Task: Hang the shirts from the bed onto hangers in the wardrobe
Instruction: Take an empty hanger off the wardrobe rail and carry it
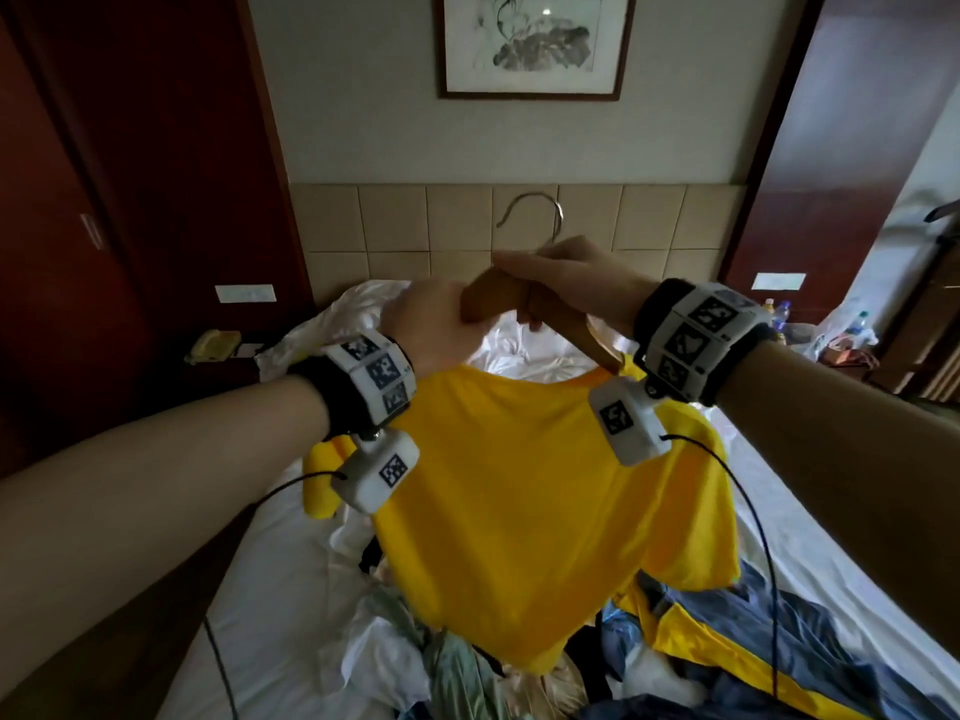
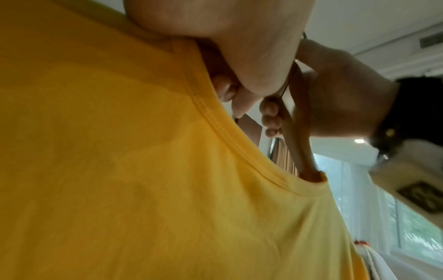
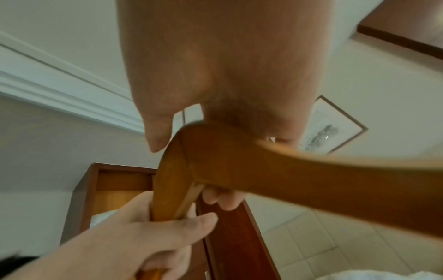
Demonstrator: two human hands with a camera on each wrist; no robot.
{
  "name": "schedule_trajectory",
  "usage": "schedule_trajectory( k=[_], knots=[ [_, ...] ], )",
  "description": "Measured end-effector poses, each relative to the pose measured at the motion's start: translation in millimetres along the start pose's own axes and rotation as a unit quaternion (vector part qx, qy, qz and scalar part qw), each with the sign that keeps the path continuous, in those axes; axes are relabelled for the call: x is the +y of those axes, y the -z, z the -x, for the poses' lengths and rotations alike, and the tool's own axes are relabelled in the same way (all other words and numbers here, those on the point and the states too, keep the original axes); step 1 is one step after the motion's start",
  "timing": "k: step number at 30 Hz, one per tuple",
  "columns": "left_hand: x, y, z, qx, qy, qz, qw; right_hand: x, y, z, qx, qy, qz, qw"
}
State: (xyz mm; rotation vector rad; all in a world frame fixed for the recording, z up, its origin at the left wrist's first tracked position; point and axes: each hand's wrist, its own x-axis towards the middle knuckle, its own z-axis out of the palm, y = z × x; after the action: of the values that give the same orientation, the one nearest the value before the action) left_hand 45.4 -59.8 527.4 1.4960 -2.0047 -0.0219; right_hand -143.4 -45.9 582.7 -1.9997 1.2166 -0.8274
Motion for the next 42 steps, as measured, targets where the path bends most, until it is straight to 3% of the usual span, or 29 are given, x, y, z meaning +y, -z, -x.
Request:
schedule_trajectory(
  k=[4,7,12,16,21,30,35,39,42],
  knots=[
    [3.9,48.4,-32.4,0.031,0.063,0.031,0.997,-12.8,31.8,-7.1,0.028,0.021,0.040,0.999],
    [3.4,61.1,-45.2,0.035,0.081,0.037,0.995,-6.0,29.1,-13.1,0.024,0.023,0.081,0.996],
    [-17.2,23.8,-27.8,-0.005,0.081,-0.010,0.997,38.3,-8.4,-25.1,0.007,-0.017,0.141,0.990],
    [-30.4,-2.6,-18.6,0.019,0.052,-0.017,0.998,54.3,-19.6,-22.5,0.005,-0.003,0.170,0.985],
    [-34.7,-6.8,-15.1,0.036,0.095,0.026,0.994,70.5,-11.9,-10.3,0.011,0.018,0.216,0.976],
    [-46.7,13.2,-16.1,0.039,0.197,0.017,0.980,147.5,17.6,30.9,-0.017,-0.101,0.222,0.970],
    [-60.8,26.9,-22.0,0.057,0.214,0.031,0.975,177.0,20.6,51.2,-0.060,-0.193,0.249,0.947],
    [-66.3,38.3,-27.7,0.078,0.220,0.021,0.972,194.2,10.5,60.0,-0.042,-0.220,0.196,0.955],
    [-71.4,38.1,-26.6,0.075,0.229,0.036,0.970,206.3,3.5,65.4,-0.079,-0.250,0.233,0.936]
  ],
)
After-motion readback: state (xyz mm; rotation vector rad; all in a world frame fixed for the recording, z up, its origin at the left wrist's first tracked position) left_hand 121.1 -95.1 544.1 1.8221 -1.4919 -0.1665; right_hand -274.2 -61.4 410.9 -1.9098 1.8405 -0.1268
